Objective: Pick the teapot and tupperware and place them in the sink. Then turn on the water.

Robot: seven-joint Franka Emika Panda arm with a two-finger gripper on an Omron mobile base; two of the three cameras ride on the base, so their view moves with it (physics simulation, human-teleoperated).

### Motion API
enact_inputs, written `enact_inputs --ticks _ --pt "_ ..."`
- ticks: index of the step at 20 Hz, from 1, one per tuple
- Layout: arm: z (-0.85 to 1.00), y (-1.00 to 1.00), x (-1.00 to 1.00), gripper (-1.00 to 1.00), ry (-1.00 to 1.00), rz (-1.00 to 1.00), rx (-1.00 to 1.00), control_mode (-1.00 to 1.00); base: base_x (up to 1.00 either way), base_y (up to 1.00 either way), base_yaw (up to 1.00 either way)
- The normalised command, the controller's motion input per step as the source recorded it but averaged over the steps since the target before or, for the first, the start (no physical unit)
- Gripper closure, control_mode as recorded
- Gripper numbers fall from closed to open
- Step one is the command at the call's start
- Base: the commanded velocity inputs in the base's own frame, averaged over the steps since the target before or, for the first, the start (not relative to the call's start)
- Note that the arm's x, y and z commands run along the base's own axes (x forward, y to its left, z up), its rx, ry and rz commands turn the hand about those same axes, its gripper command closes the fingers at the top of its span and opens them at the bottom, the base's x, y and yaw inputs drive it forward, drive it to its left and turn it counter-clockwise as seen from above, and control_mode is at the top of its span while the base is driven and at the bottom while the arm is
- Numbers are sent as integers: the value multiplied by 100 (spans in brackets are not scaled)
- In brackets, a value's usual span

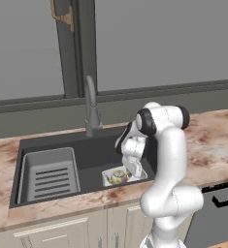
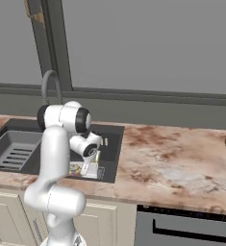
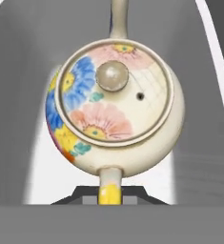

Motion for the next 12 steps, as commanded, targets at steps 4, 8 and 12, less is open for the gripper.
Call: enact_inputs --ticks 4,8,12 --pt "-17 0 0 100 -1 1 0 -100 0 0 0" --pt "-11 0 0 100 -4 0 0 -100 0 0 0" --pt "-7 0 0 100 -4 0 0 -100 0 0 0"
